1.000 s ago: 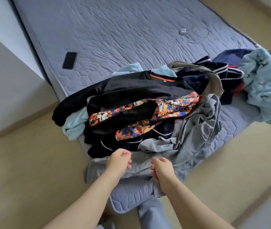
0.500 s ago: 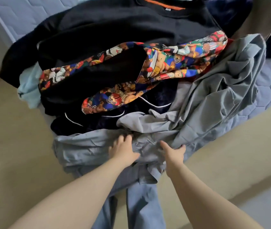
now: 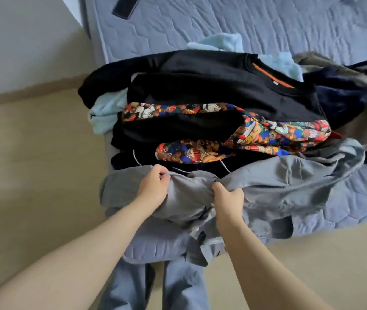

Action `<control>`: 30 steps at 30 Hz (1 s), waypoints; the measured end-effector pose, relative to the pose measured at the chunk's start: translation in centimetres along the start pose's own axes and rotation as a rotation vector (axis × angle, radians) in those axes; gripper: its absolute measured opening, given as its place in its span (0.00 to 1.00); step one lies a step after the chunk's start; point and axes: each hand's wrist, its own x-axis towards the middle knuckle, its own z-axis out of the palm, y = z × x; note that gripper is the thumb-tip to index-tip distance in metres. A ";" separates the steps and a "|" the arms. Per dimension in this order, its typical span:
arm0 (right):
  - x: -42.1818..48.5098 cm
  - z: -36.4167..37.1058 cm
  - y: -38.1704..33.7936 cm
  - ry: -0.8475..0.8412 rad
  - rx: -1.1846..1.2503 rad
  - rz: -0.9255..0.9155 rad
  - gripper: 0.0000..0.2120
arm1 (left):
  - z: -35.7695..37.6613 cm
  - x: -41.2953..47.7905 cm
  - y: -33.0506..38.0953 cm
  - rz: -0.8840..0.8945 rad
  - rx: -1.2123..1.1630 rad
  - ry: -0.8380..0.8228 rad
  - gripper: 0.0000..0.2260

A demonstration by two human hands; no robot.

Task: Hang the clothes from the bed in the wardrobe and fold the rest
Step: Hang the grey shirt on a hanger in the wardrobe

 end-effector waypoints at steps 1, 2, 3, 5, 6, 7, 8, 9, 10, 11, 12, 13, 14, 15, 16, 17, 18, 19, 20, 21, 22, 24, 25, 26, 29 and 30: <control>-1.0 0.7 -1.4 -0.045 -0.014 -0.036 0.12 | -1.7 -0.3 0.3 0.005 -0.038 0.042 0.10; -2.1 1.4 -2.8 -0.085 -0.033 -0.073 0.12 | -3.4 -0.7 0.7 0.014 -0.073 0.076 0.10; -3.2 2.1 -4.1 -0.116 -0.053 -0.109 0.10 | -5.1 -1.1 1.0 0.022 -0.113 0.103 0.10; -5.8 3.9 -6.5 -0.179 -0.102 -0.183 0.07 | -8.8 -2.1 1.4 0.044 -0.235 0.160 0.08; -7.1 4.8 -7.6 -0.210 -0.127 -0.218 0.07 | -10.7 -2.7 1.6 0.055 -0.308 0.193 0.07; -8.6 5.7 -8.6 -0.245 -0.140 -0.249 0.08 | -12.6 -3.5 1.7 0.065 -0.382 0.222 0.06; -10.5 7.0 -9.7 -0.287 -0.146 -0.293 0.10 | -14.9 -4.6 1.6 0.084 -0.453 0.259 0.07; -12.1 8.1 -10.5 -0.324 -0.148 -0.334 0.13 | -17.1 -5.7 1.4 0.109 -0.502 0.281 0.08; -13.5 9.0 -11.0 -0.352 -0.148 -0.369 0.14 | -18.7 -6.7 1.1 0.136 -0.528 0.286 0.09; -15.2 10.1 -11.6 -0.386 -0.153 -0.405 0.14 | -20.7 -7.8 0.5 0.162 -0.536 0.281 0.08; -16.9 11.2 -12.0 -0.420 -0.157 -0.437 0.13 | -22.5 -9.0 -0.2 0.179 -0.540 0.256 0.07; -18.7 12.2 -12.3 -0.457 -0.158 -0.467 0.12 | -24.1 -10.3 -0.9 0.198 -0.543 0.212 0.09; -20.9 13.6 -12.6 -0.501 -0.163 -0.498 0.11 | -26.1 -11.6 -1.9 0.235 -0.548 0.168 0.13; -23.0 14.9 -12.8 -0.546 -0.176 -0.526 0.09 | -27.8 -12.7 -2.8 0.276 -0.539 0.125 0.19; -25.2 16.4 -12.9 -0.587 -0.189 -0.554 0.07 | -29.5 -13.7 -3.8 0.311 -0.506 0.099 0.24; -27.4 17.9 -13.0 -0.627 -0.201 -0.583 0.07 | -31.1 -14.5 -4.7 0.331 -0.440 0.104 0.27; -29.7 19.4 -12.9 -0.670 -0.214 -0.614 0.08 | -32.7 -15.1 -5.7 0.348 -0.350 0.147 0.28; -31.8 20.8 -12.9 -0.717 -0.233 -0.645 0.08 | -34.2 -15.6 -6.6 0.379 -0.243 0.225 0.26; -33.9 22.0 -12.8 -0.773 -0.244 -0.677 0.09 | -35.7 -16.1 -7.5 0.409 -0.154 0.324 0.21; -36.1 23.3 -12.6 -0.839 -0.246 -0.709 0.11 | -37.4 -16.8 -8.5 0.419 -0.120 0.424 0.16; -38.0 24.6 -12.5 -0.903 -0.240 -0.734 0.14 | -39.3 -17.7 -9.4 0.412 -0.130 0.504 0.12; -41.0 26.5 -12.3 -0.998 -0.219 -0.759 0.16 | -42.6 -19.1 -10.6 0.364 -0.302 0.595 0.09; -43.1 27.7 -12.0 -1.042 -0.213 -0.774 0.15 | -44.7 -20.3 -11.9 0.335 -0.462 0.626 0.08; -44.8 28.9 -11.6 -1.078 -0.206 -0.799 0.12 | -46.7 -21.4 -13.0 0.316 -0.637 0.638 0.08; -48.3 32.1 -10.5 -1.122 -0.242 -0.893 0.06 | -51.7 -24.3 -15.3 0.271 -1.050 0.660 0.08; -49.3 33.1 -10.0 -1.128 -0.279 -0.910 0.07 | -53.1 -25.2 -16.0 0.276 -1.142 0.684 0.07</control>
